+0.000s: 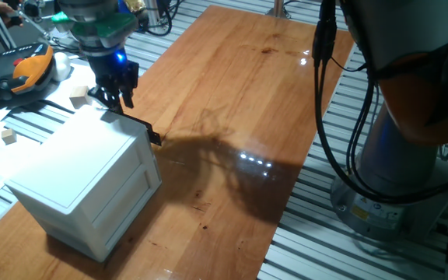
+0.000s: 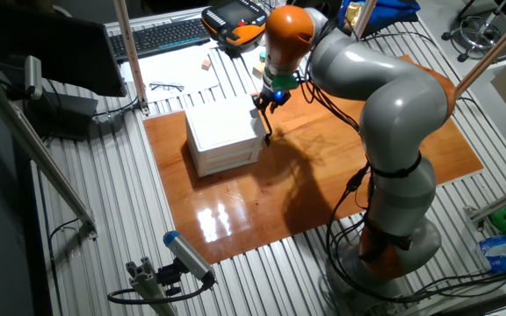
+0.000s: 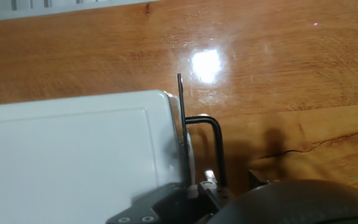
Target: Put things in the drawer
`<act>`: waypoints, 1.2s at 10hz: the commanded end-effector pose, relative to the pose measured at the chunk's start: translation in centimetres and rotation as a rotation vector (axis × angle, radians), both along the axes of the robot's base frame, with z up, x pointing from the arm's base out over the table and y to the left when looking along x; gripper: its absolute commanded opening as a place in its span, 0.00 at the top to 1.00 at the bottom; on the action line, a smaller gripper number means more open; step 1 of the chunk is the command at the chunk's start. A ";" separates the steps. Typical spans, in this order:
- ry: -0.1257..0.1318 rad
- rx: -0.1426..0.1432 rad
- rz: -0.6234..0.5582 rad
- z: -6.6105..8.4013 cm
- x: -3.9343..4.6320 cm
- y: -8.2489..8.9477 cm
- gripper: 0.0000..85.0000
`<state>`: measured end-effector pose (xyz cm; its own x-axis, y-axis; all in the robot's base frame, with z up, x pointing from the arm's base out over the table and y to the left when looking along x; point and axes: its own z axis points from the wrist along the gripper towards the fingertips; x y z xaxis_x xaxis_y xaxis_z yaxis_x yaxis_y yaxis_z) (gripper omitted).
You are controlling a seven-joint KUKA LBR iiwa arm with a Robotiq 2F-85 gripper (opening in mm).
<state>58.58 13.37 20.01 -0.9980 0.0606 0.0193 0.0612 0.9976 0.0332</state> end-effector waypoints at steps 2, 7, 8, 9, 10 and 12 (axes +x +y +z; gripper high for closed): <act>0.010 -0.014 0.010 1.7 0.19 -0.6 0.80; 0.016 -0.065 0.051 7.0 0.89 -3.2 1.00; 0.014 -0.056 0.053 7.9 1.18 -3.8 1.00; 0.011 -0.051 0.057 8.8 1.57 -4.5 1.00; 0.003 -0.047 0.062 9.6 1.89 -5.3 1.00; -0.041 -0.067 0.074 10.3 2.07 -6.4 1.00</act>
